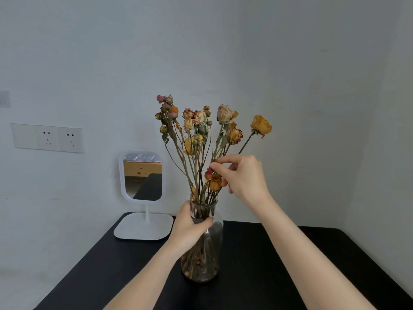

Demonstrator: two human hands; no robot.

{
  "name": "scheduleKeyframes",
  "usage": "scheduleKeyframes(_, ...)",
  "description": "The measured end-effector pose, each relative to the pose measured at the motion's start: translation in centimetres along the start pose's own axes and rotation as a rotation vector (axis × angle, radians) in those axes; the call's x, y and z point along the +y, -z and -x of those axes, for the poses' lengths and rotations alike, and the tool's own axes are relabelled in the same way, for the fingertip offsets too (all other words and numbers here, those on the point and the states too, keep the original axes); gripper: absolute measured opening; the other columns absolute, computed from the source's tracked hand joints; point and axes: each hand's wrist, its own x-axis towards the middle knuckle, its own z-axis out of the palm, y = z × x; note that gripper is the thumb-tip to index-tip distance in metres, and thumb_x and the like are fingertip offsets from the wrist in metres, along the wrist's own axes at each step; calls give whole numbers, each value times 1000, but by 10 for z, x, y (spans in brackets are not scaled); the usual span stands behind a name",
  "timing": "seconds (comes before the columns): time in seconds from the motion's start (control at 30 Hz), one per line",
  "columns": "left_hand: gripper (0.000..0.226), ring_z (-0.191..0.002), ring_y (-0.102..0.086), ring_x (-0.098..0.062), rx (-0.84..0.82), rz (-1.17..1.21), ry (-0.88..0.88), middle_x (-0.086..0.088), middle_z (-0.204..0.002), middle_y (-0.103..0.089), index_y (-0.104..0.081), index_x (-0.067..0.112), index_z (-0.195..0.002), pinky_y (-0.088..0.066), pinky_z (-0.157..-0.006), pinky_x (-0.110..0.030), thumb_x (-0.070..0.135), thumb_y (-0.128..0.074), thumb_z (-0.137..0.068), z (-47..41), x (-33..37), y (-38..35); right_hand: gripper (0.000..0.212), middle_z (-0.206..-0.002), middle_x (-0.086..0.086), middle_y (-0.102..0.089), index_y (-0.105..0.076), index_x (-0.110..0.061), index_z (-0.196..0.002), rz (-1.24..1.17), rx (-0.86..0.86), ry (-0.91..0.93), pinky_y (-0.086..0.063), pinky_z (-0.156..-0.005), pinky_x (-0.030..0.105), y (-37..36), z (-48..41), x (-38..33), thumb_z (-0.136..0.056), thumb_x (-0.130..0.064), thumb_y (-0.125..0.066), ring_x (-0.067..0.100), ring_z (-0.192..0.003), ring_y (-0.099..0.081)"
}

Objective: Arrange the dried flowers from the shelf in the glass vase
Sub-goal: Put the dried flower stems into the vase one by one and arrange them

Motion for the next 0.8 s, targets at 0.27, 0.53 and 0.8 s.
scheduleKeyframes(0.27,53,-104,-50,-7,-132,5,96,21,-103,-51,-39,35,-118,-39,-84,-23,27,-70,-76,-6,16,16,12,-51,-2,-59,-68,-24,-94,-41,-47,-114,-42,-40,10,38,24,14,-84,-31,-65,3,-32,-46)
scheduleKeyframes(0.53,81,-120,-47,-16,-15,-10,56,5,-126,-51,-37,23,-130,-39,-104,-41,39,-81,-64,8,28,6,9,-52,-1,-61,-65,-28,-93,2,-68,-349,-38,-38,10,74,66,75,-85,-31,-64,2,-35,-49)
scheduleKeyframes(0.8,43,-107,-45,-15,440,52,-15,9,-104,-40,-40,23,-105,-34,-85,-17,10,-71,-77,95,22,-32,10,-59,3,-68,-69,-19,-93,217,-22,-668,-41,-45,20,131,129,167,-84,-24,-66,9,-42,-56)
